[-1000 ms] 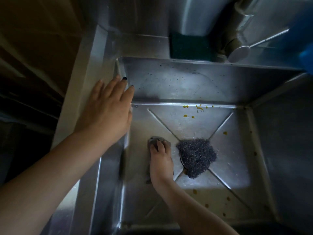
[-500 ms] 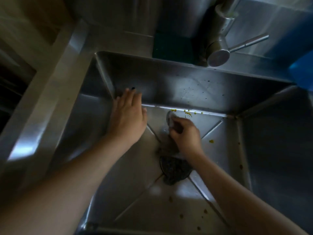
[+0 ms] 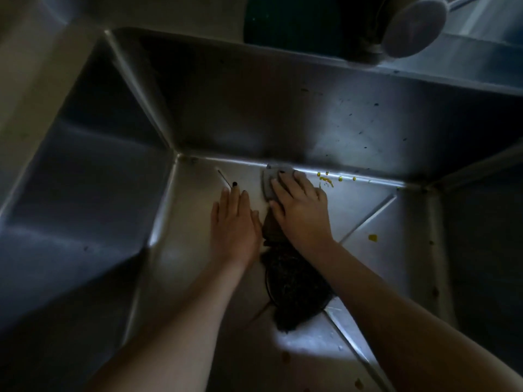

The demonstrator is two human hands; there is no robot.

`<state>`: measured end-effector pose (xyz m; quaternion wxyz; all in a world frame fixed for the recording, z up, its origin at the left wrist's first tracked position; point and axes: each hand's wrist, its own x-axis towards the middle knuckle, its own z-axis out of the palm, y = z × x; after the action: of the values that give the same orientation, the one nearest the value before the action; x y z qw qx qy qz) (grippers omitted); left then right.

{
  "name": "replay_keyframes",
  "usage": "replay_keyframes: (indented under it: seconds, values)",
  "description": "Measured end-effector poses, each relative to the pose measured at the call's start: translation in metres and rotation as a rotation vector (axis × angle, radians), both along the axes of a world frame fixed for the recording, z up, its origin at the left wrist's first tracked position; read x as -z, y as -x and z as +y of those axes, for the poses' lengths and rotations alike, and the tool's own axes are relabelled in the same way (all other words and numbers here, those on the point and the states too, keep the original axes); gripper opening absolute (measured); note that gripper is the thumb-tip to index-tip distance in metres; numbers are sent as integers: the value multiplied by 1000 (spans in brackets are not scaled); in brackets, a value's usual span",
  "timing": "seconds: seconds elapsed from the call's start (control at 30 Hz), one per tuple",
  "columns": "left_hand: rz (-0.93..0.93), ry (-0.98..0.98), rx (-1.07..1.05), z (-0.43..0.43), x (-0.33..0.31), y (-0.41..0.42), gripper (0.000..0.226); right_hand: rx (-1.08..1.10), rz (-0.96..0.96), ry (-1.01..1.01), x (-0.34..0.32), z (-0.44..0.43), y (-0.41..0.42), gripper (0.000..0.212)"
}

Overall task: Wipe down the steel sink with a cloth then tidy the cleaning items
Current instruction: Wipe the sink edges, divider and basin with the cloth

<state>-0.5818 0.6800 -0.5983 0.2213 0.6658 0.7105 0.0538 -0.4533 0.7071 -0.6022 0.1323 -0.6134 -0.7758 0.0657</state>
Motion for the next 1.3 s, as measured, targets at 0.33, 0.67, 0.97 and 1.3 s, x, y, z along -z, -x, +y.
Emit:
replay_keyframes:
  seconds: [0.33,0.67,0.97,1.3]
  values:
    - [65,-122,119,-6,23,9,52,-252,-140,117,22,13,14,46]
    - [110,-11,256,-9,20,15,76,-117,-180,115,15,17,-32,49]
    - [118,24,238,-8,13,14,63,61,-92,149,10,-2,-44,55]
    - [159,68,241,-6,14,13,66,-231,-109,173,10,5,-10,54]
